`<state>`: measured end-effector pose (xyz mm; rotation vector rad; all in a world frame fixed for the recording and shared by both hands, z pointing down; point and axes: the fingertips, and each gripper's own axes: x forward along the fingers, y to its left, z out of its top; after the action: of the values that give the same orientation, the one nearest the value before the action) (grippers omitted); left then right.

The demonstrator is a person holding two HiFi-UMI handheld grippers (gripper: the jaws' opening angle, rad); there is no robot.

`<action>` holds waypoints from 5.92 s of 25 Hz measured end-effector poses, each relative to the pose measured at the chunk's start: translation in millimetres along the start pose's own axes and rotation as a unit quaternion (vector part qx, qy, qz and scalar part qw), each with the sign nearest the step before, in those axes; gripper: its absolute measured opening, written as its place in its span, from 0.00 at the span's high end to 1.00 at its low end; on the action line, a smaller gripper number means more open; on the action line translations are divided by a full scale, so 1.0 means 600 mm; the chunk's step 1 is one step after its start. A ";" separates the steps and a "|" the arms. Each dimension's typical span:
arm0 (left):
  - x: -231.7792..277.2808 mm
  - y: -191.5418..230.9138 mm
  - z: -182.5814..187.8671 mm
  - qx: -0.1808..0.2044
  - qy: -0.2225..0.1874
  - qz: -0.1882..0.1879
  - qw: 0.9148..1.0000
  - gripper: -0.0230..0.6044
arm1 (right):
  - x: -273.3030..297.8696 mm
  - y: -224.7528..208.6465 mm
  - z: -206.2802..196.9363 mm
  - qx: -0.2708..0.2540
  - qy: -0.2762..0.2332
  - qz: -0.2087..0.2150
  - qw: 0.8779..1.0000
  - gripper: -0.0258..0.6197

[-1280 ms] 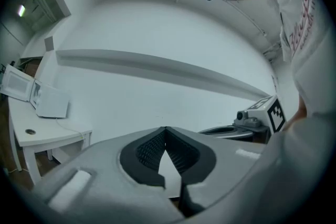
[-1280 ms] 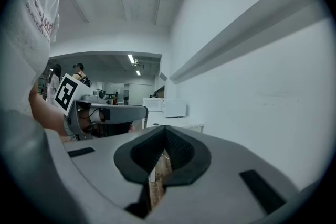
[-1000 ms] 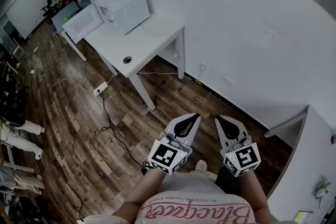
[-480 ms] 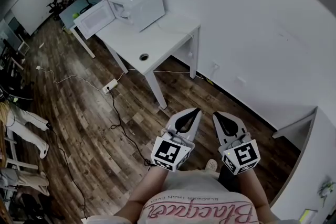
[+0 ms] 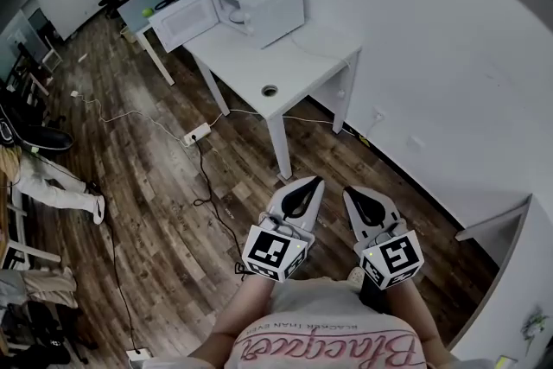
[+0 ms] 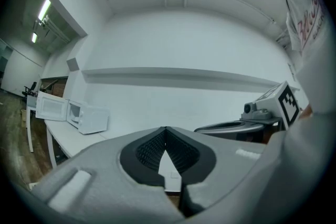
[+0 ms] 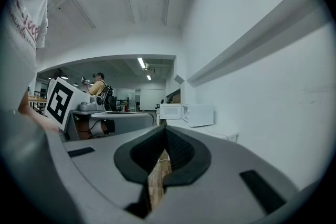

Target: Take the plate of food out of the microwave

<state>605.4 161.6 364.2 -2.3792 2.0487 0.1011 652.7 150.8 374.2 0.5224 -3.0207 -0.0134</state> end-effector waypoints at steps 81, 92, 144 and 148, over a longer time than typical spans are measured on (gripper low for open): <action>-0.118 0.418 0.006 -0.011 -0.009 0.164 0.986 0.95 | 0.395 0.165 0.037 0.026 -0.015 0.156 0.987 0.94; -0.118 0.493 0.015 -0.003 -0.015 0.160 0.987 0.95 | 0.454 0.176 0.037 0.036 -0.014 0.139 0.990 0.94; -0.084 0.992 0.052 -0.030 0.055 0.070 0.996 0.95 | 0.958 0.254 0.088 0.063 0.050 0.063 0.995 0.94; -0.087 1.012 0.071 -0.004 0.023 0.060 0.998 0.95 | 0.980 0.260 0.097 0.060 0.039 0.060 0.996 0.94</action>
<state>-4.3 124.4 349.6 -2.2827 2.2162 0.0556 43.7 100.0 362.7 0.3411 -2.9837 0.1908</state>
